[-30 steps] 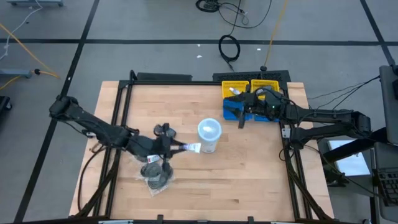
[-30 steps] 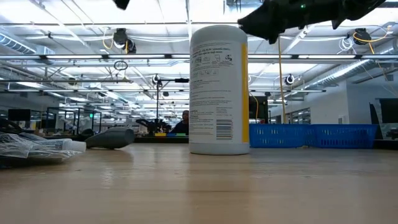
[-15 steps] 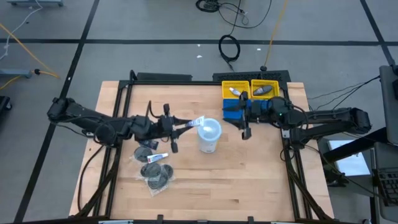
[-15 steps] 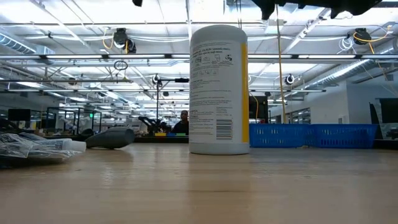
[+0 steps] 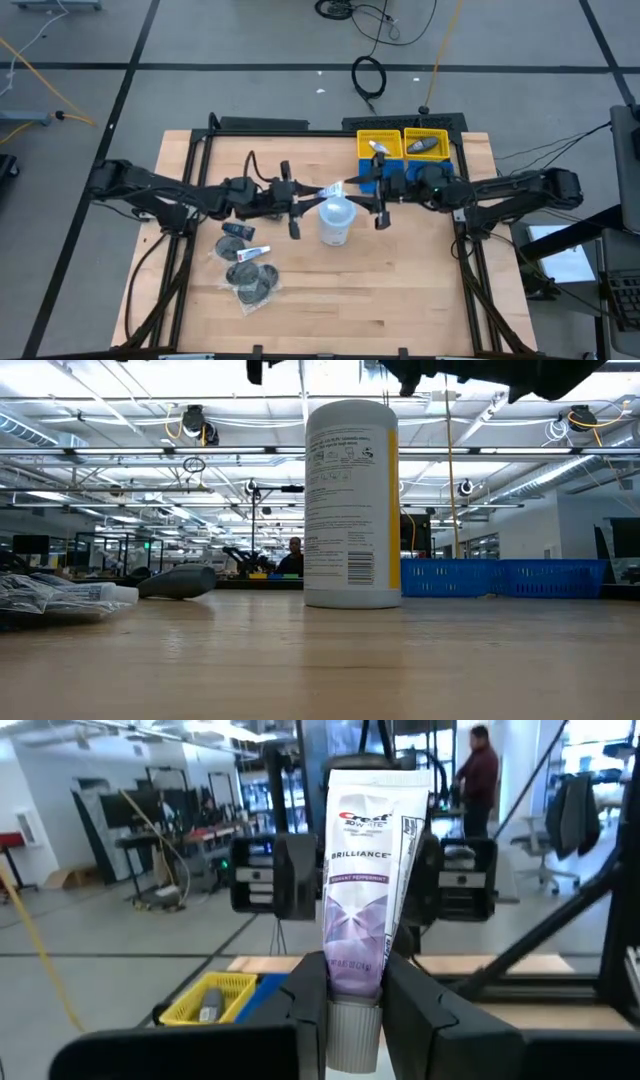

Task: Pick & Place Travel size toiletries
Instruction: Put the white toothpaste into the left yellow bin

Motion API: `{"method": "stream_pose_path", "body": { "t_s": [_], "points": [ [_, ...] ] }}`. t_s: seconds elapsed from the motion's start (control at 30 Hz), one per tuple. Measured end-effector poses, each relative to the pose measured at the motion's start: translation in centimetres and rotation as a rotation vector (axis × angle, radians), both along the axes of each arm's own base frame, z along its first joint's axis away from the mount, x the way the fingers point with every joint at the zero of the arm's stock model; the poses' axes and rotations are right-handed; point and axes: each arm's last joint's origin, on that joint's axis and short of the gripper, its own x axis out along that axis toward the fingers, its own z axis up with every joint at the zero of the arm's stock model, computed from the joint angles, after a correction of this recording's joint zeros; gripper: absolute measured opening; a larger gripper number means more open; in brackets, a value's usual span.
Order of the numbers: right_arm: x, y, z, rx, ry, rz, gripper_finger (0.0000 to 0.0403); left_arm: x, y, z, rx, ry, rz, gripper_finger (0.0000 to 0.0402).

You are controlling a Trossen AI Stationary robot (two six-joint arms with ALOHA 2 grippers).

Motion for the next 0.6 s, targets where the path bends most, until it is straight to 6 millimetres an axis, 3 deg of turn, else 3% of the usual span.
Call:
{"method": "stream_pose_path", "body": {
  "t_s": [0.3,0.6],
  "points": [
    [1.1,-0.1,-1.2,0.000,0.017,0.002,0.0171,1.8,0.8,-1.8,-0.003,-0.005,0.014,0.0069],
    [1.2,-0.1,-1.0,-0.010,-0.022,0.000,0.0171,2.2,1.6,-2.2,-0.027,-0.008,0.010,0.0071]
  ]
}}
